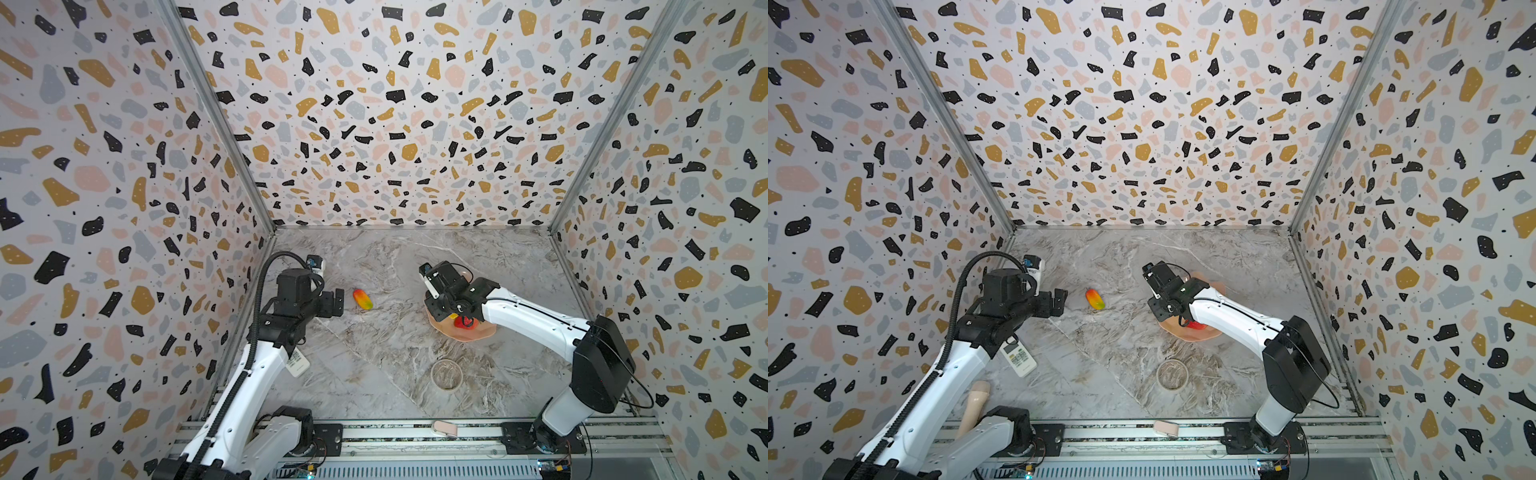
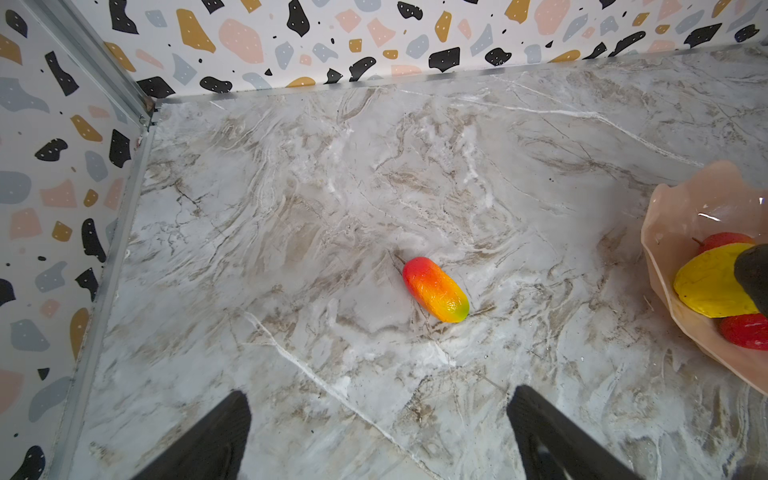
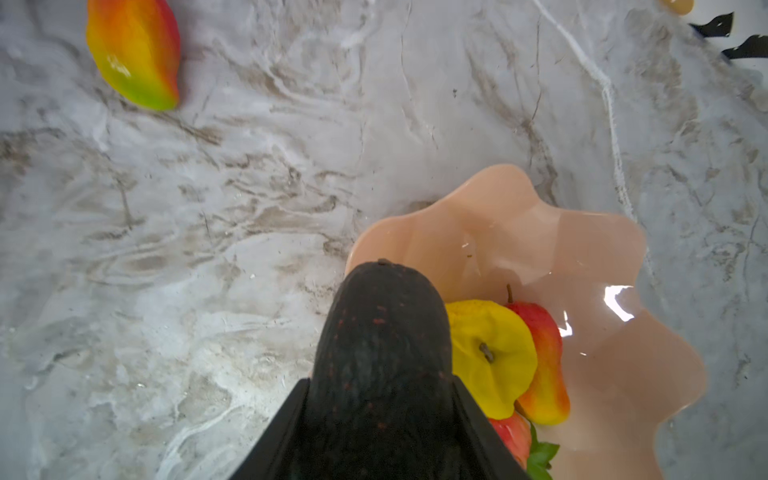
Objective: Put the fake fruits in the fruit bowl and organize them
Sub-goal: 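Carry the avocado with the right gripper into the bowl beside the apple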
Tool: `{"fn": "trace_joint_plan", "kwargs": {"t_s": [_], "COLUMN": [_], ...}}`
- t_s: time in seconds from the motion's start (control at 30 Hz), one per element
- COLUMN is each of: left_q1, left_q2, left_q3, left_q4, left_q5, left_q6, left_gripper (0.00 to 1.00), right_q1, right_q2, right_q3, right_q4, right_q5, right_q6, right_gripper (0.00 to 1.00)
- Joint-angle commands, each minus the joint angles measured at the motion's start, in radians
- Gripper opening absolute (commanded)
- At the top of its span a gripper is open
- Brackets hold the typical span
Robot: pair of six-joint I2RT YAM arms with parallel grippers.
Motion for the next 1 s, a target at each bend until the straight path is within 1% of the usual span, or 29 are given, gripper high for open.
{"fn": "trace_joint_plan", "kwargs": {"t_s": [0.0,0.33,0.47,0.8,0.97], "left_q1": [0.003,0.003,0.003,0.003,0.003], "left_q2": [-0.012,-0.010,-0.009,-0.005,-0.005], "left_q3": [-0.004,-0.004,-0.005,-0.004,-0.004], "left_q4": [0.023,0.024,0.024,0.024,0.023], "left_q5": [0.009,0.010,0.010,0.012,0.013], "left_q6": [0.015,0.014,0.014,0.013,0.014], "left_gripper": [1.00,1.00,1.00,1.00,1.00], "right_q1": [0.004,-0.016,-0.032,-0.054,-0.056], "right_q2": [-0.049,-0.051,-0.055,-0.039,-0.032], "right_q3": [-0.032,-0.118,-0.134,-0.151,-0.152], "right_q4": [0.011,0.024,0.028,0.048,0.051], "right_q5": [0.011,0.013,0.007,-0.020,-0.028], "right_q6": [-0.056,-0.101,-0.107,-0.114,-0.114], "right_gripper": [0.02,0.02,0.05,0.22,0.27]}}
